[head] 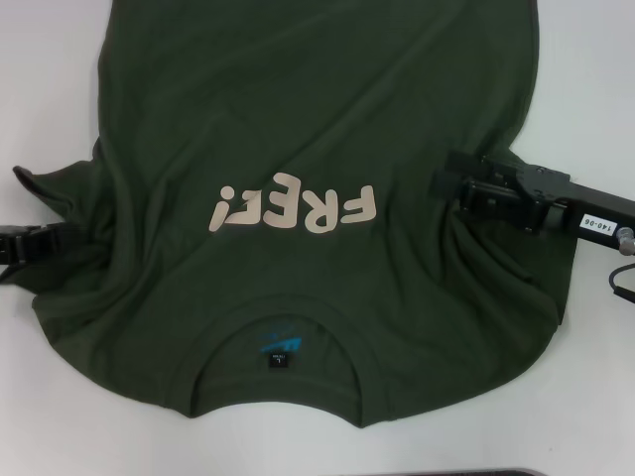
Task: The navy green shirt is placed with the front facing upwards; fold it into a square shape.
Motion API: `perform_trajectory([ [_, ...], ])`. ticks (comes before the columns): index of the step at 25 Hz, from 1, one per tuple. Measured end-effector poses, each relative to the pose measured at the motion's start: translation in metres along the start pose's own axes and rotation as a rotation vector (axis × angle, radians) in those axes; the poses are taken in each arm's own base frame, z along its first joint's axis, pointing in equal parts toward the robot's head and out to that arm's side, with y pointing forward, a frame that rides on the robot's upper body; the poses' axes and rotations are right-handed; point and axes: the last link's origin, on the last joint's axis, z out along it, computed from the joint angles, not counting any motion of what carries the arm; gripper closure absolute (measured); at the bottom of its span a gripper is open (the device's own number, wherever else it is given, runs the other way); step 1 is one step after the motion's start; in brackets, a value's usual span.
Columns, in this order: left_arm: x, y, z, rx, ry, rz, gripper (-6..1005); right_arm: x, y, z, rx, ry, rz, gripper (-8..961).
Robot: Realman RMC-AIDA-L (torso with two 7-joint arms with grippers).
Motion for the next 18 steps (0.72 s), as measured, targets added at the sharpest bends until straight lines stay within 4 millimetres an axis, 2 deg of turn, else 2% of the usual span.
perform_trajectory([
  [9,0.012,0.017,0.004,-0.105,0.006,-0.009,960,0.001,0.000,-0.001,0.003,-0.001,0.000,55],
  [18,0.030,0.043,0.035,-0.201,-0.005,-0.028,958,0.003,0.001,-0.001,0.002,0.001,-0.002,55],
])
